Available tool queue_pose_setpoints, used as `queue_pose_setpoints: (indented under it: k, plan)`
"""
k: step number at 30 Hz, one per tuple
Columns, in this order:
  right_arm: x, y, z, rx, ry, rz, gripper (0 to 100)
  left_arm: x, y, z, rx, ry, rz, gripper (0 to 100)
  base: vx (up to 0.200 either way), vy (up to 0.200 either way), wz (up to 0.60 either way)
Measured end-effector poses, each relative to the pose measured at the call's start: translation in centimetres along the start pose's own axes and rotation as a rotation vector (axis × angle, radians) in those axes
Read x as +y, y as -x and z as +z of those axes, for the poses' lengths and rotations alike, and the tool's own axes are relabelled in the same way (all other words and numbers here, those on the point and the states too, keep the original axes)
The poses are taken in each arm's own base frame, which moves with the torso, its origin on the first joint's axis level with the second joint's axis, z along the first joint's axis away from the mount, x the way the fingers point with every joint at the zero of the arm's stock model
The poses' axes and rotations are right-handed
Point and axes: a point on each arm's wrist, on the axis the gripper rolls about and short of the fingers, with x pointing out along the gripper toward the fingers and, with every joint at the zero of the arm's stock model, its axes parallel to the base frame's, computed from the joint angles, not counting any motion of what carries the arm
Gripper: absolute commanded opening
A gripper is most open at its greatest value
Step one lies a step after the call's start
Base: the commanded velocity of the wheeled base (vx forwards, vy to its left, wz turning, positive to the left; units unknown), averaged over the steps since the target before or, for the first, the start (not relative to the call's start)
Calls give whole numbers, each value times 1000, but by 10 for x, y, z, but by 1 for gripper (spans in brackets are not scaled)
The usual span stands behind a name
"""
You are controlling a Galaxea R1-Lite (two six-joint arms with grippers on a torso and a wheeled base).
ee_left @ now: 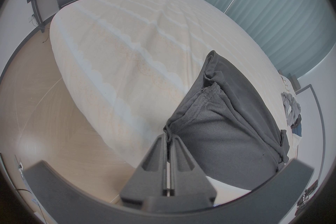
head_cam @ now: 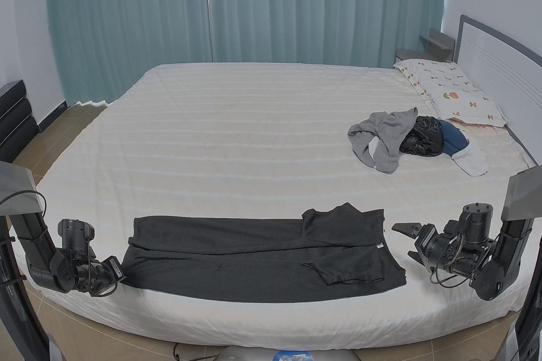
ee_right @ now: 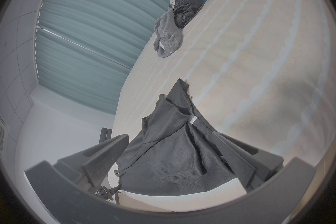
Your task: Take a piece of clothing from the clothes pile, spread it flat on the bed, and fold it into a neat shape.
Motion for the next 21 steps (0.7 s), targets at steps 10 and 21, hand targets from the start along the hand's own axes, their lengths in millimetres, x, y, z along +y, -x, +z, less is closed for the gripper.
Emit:
queue_pose_setpoints:
  k: [10,21]
  plan:
    - [0,1,-1,3,2,-2,100,0,4,0,-14,-4,5,100,0,0,0]
    - [0,2,-1,4,4,-3,100,-6,13,24,-94,17,-82,100,0,0,0]
